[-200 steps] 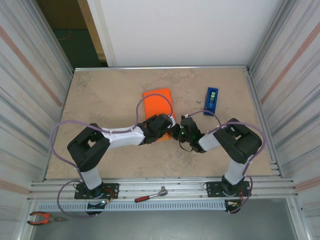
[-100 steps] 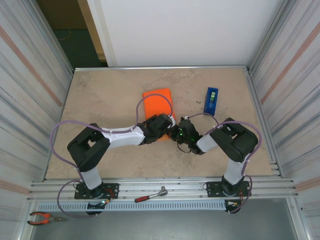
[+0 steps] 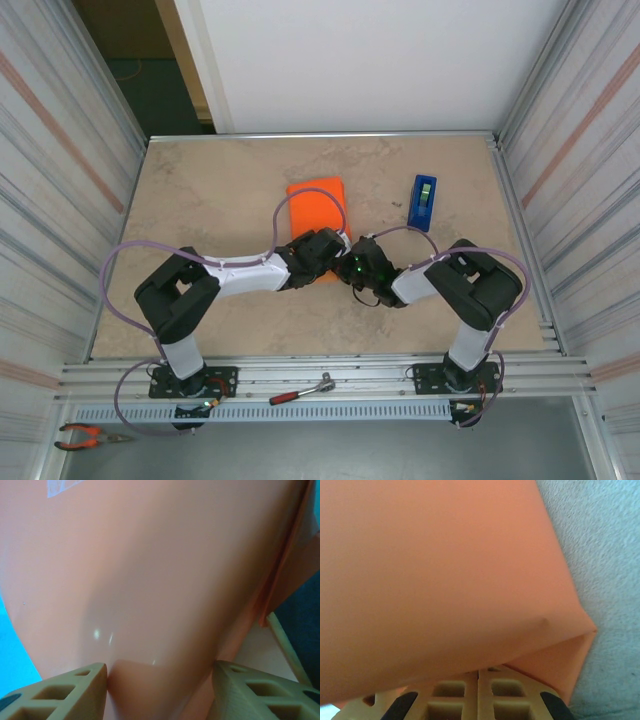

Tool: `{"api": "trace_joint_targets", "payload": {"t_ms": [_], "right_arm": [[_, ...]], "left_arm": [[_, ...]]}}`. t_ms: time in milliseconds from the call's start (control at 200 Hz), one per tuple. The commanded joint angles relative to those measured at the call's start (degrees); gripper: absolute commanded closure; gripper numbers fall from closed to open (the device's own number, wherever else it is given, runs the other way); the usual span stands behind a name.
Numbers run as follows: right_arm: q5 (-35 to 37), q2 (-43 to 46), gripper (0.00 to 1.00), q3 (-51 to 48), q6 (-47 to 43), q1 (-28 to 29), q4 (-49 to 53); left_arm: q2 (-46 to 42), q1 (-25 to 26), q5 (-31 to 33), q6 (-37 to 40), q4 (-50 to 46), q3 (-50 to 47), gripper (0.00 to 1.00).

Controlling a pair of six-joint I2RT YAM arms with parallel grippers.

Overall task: Wrap the gift box in paper
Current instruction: Fold the wrapping paper for the gift box.

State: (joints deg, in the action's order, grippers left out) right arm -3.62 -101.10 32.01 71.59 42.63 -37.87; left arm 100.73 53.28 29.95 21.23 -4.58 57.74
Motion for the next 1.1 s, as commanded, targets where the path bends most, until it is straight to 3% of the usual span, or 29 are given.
{"api": "trace_joint_targets", "payload": {"t_ms": [0,591,732,937,1097], "right_arm": [[-3.2,-2.1,1.00,-1.6,1.3,2.6,10.6],[-5.4,4.9,1.00,-8.6,1.1,4.8,7.9],[-7.3,13.2,1.00,-12.8,-2.0,1.5,9.2],[-4.5,30.6,1.00,-11.5,-12.3,-5.8,30.3],[-5.4,31.8,1.00,-10.3,-15.1,-12.3,32.3]], "left_arm": [[2.9,0.7,-3.7,-0.1,-3.8,-1.6,0.44],[3.0,0.7,-3.5,-0.1,-3.8,-1.6,0.44],[3.0,0.7,-3.5,0.0,-3.8,-1.6,0.44],[3.1,0.7,-3.6,0.1,-3.6,-1.6,0.44],[3.2,0.8,-3.5,0.2,-3.7,-1.5,0.44]]}}
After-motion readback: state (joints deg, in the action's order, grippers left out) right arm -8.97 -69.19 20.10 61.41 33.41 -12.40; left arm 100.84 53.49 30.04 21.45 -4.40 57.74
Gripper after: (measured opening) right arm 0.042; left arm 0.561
